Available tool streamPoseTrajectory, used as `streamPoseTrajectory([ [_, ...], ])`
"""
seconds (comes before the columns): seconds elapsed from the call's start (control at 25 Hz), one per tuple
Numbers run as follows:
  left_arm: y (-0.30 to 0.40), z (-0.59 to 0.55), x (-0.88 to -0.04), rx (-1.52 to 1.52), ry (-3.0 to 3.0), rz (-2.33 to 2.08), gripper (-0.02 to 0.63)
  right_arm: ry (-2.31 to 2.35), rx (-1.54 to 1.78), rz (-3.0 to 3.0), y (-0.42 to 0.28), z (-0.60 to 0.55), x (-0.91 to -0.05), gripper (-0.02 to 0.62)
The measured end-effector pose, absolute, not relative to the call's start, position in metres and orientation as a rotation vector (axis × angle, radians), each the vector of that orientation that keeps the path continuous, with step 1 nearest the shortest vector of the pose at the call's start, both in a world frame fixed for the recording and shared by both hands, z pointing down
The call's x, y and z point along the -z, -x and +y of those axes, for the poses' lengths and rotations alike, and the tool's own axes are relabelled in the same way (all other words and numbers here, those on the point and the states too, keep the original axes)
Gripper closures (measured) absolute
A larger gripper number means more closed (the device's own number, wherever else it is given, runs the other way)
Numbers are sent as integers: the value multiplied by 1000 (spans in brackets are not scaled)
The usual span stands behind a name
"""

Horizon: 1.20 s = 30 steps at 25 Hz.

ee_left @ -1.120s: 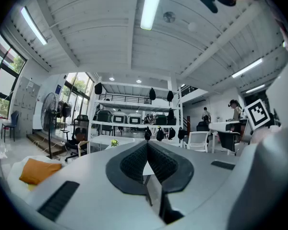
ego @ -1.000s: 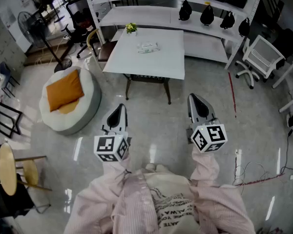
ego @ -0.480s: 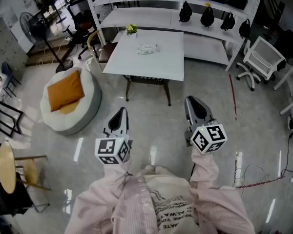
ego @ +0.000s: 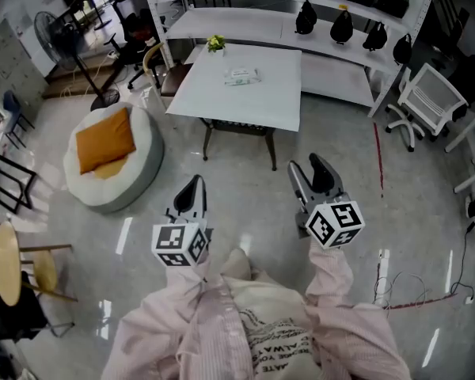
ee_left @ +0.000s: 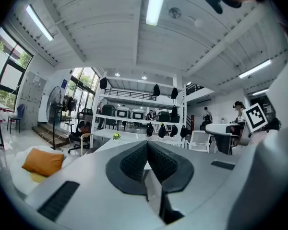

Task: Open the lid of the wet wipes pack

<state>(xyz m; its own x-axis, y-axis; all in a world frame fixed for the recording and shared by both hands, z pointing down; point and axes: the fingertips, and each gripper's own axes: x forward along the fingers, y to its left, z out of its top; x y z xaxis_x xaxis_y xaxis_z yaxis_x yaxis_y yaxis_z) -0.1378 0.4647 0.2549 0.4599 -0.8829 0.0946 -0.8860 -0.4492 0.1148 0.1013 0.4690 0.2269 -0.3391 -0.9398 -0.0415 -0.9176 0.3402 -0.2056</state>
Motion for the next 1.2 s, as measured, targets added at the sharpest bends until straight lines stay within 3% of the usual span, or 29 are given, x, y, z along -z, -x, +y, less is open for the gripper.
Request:
streamPoseTrajectory([
  [0.52,131,409,-279,-77,-2534,-1519,606,1717,284,2394,-117,415,-243,390],
  [1.2,143,211,-310,-89,-2471,-1474,606,1768,344,2418,-107,223,-269,390],
])
